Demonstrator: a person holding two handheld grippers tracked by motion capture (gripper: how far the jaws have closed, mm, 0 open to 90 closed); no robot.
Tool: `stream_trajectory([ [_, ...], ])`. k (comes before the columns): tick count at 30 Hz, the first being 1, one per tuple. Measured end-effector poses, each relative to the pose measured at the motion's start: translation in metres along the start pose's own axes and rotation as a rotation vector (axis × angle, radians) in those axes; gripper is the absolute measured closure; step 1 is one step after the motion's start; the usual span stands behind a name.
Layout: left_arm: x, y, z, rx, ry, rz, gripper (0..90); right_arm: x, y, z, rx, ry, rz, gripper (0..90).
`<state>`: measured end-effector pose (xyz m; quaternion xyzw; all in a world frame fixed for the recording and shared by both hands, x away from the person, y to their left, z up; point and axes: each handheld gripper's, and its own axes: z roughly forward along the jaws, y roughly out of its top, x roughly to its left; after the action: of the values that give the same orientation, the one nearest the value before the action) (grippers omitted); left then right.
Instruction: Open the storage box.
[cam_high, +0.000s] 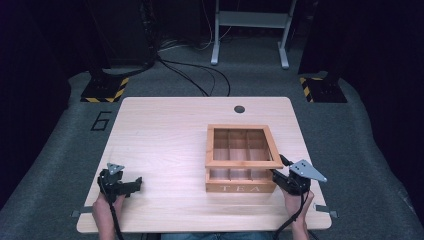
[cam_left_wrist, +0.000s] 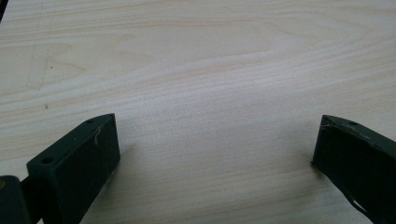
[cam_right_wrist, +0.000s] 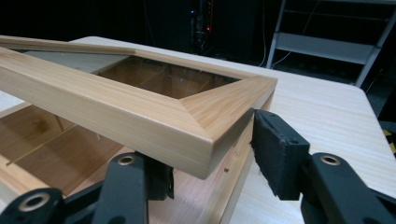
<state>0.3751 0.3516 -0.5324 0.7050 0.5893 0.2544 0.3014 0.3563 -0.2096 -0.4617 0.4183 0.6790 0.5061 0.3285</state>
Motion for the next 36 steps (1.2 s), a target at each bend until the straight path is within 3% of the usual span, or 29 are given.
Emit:
stream_trajectory([
  [11, 0.0, 0.0, 0.0, -0.001, 0.0, -0.001, 0.5, -0.003, 0.012, 0.001, -0.028, -0.016, -0.006, 55.1],
  [13, 0.0, 0.0, 0.0, -0.001, 0.0, -0.001, 0.5, -0.003, 0.015, 0.001, -0.028, -0.034, -0.009, 59.4],
  [36, 0.0, 0.0, 0.0, 0.0, 0.0, 0.0, 0.5, -0.012, 0.048, 0.007, -0.05, -0.036, 0.036, 63.8],
])
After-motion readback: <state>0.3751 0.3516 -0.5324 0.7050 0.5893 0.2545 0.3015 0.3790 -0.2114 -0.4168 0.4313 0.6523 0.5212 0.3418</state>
